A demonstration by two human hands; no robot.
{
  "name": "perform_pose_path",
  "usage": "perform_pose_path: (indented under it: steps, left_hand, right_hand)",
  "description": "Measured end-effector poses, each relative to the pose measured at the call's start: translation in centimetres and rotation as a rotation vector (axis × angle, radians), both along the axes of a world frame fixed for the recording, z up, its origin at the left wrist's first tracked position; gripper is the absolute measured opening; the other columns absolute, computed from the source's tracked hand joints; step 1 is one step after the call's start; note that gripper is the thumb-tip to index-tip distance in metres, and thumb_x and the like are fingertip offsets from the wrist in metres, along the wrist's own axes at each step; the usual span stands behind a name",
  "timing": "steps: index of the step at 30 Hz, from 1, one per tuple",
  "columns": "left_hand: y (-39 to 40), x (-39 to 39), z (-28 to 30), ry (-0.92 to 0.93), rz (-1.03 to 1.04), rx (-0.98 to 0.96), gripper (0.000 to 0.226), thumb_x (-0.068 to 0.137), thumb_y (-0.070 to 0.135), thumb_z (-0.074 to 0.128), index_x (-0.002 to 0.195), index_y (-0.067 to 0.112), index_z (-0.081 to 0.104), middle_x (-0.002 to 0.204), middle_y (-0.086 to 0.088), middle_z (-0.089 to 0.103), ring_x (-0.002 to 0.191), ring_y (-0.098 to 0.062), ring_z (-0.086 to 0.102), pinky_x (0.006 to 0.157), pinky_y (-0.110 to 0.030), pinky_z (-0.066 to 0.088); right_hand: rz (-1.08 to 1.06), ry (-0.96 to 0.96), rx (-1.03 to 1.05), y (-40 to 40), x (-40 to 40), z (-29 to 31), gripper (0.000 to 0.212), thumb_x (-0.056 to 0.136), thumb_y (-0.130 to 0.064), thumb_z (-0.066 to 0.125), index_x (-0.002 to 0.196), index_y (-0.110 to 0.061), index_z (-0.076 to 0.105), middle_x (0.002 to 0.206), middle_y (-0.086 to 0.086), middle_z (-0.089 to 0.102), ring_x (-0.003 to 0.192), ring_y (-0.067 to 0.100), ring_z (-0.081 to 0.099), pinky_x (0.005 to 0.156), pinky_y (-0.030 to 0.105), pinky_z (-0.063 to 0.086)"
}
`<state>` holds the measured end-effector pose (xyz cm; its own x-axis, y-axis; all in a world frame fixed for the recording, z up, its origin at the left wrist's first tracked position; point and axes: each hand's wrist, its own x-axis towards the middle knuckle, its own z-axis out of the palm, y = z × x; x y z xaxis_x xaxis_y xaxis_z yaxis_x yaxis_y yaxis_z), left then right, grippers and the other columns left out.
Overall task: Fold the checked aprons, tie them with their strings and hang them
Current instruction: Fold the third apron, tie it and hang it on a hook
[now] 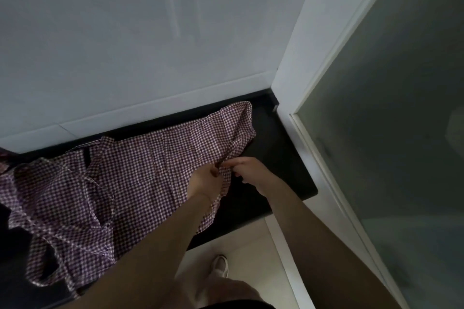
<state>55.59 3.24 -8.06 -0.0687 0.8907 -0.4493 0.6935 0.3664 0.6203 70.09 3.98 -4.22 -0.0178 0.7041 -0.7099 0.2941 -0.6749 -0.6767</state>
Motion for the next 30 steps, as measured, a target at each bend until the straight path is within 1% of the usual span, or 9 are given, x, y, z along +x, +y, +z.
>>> perform_pose_path:
  steps: [4,7,10,13,18,20,24,26,30]
  left_hand:
    - [2.5,-2.7,0.7,-0.115,0.175,-0.082,0.026,0.096,0.032,0.059,0.085,0.012,0.071,0.079,0.004,0.062,0.081,-0.014,0.057,0.076,-0.025,0.042]
    - [3.5,-5.0,0.7,-0.035,0.183,-0.066,0.032,0.099,0.031,0.054,0.082,0.01,0.07,0.076,0.002,0.061,0.08,-0.016,0.057,0.076,-0.026,0.044]
    - [3.4,-7.3,-0.1,0.102,0.069,-0.022,0.031,0.099,0.021,0.049,0.093,0.002,0.073,0.094,-0.01,0.07,0.086,-0.02,0.059,0.084,-0.031,0.049]
    - [2.9,-8.4,-1.1,0.197,-0.107,0.048,0.03,0.098,0.021,0.051,0.116,0.01,0.071,0.124,-0.013,0.061,0.113,-0.025,0.054,0.103,-0.03,0.039]
    - [2.3,-8.3,-1.9,0.264,-0.199,0.025,0.039,0.099,0.033,0.046,0.132,0.017,0.06,0.141,-0.011,0.043,0.13,-0.026,0.039,0.114,-0.035,0.024]
    - [2.1,-8.0,-1.4,0.273,-0.241,0.002,0.04,0.102,0.036,0.04,0.131,0.017,0.06,0.141,-0.009,0.045,0.13,-0.026,0.036,0.115,-0.036,0.023]
    - [2.1,-7.8,-0.4,0.32,-0.329,-0.072,0.045,0.104,0.036,0.032,0.143,0.02,0.046,0.15,-0.003,0.041,0.137,-0.03,0.028,0.116,-0.041,0.024]
    - [2.0,-7.8,-0.4,0.295,-0.31,-0.087,0.048,0.103,0.038,0.033,0.148,0.02,0.038,0.153,-0.004,0.035,0.139,-0.033,0.025,0.118,-0.044,0.021]
    - [2.0,-7.7,-0.5,0.223,-0.21,-0.144,0.053,0.1,0.043,0.039,0.147,0.019,0.043,0.156,-0.01,0.024,0.143,-0.029,0.02,0.12,-0.041,0.016]
  right_hand:
    - [-0.174,-0.069,-0.081,0.1,0.8,-1.7,0.027,0.1,-0.01,0.046,0.12,-0.01,0.065,0.12,0.012,0.066,0.105,0.024,0.063,0.073,0.025,0.051]
    - [-0.253,0.011,-0.176,0.5,-0.1,-2.3,0.033,0.101,-0.007,0.048,0.134,-0.004,0.055,0.125,0.016,0.063,0.112,0.027,0.062,0.086,0.034,0.052]
    - [-0.284,0.108,-0.16,1.1,-1.7,-2.9,0.045,0.098,-0.013,0.057,0.142,-0.01,0.047,0.119,0.009,0.063,0.103,0.021,0.063,0.081,0.033,0.054]
    - [-0.244,0.125,-0.093,1.8,-3.1,-3.0,0.051,0.097,-0.026,0.061,0.144,-0.016,0.045,0.128,0.005,0.06,0.102,0.019,0.062,0.073,0.029,0.051]
    - [-0.273,-0.051,-0.01,2.9,-4.0,-2.4,0.022,0.094,-0.024,0.064,0.11,-0.008,0.065,0.113,0.008,0.067,0.084,0.015,0.06,0.074,0.03,0.051]
    - [-0.321,0.018,0.016,2.9,-3.8,-1.4,0.01,0.09,-0.02,0.067,0.095,-0.012,0.066,0.108,0.006,0.068,0.088,0.015,0.061,0.075,0.03,0.05]
    - [-0.399,0.109,0.051,3.6,-1.9,1.3,0.007,0.086,-0.014,0.066,0.092,-0.013,0.069,0.106,0.008,0.069,0.094,0.021,0.063,0.08,0.035,0.052]
    - [-0.32,-0.17,0.1,3.9,-0.2,2.1,0.018,0.09,-0.018,0.061,0.105,-0.009,0.065,0.116,0.013,0.066,0.101,0.027,0.063,0.091,0.038,0.051]
    - [0.117,-1.288,0.187,1.7,3.2,1.4,0.036,0.096,-0.018,0.051,0.13,-0.01,0.043,0.125,0.013,0.056,0.113,0.029,0.055,0.097,0.046,0.04]
